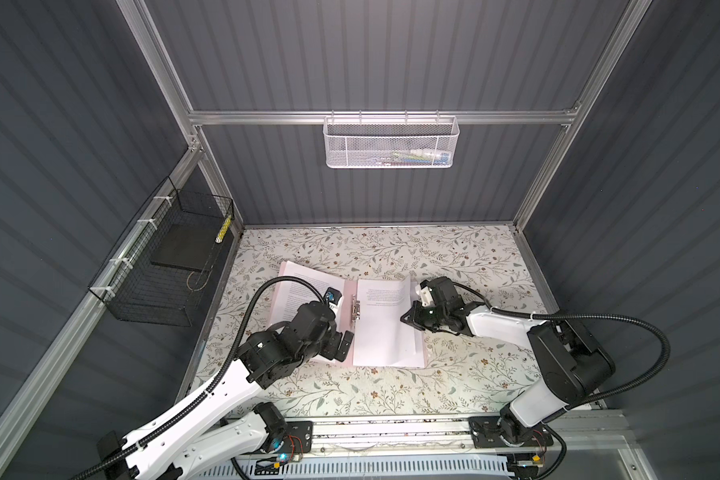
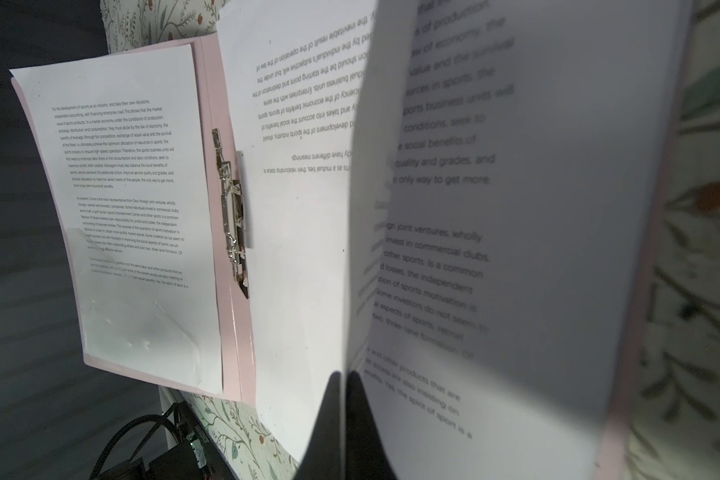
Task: Put the files into the folder
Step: 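Lower the held sheet onto the folder's clipped page with right gripper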
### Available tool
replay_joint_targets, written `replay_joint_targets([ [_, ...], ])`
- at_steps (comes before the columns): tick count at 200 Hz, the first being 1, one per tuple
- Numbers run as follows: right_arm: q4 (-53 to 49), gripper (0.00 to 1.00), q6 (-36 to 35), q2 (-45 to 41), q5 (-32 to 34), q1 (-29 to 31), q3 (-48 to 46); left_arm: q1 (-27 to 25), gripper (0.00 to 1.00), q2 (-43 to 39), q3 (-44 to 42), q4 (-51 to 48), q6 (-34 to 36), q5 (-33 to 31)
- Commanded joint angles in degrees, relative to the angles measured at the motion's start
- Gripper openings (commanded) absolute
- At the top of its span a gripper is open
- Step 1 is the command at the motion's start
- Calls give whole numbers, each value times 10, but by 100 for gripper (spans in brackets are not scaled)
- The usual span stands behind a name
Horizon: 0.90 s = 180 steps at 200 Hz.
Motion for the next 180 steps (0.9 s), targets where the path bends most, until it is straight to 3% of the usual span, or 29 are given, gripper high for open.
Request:
replay_joint_targets([
  [1,7,0,8,8,-7,3,0,3,100,0,1,1,10,8],
  [159,11,0,13,14,-8,8,1,3,100,6,2,0,10,10],
  [180,10,5,13,14,-6,8,1,3,100,7,2,0,11,11],
])
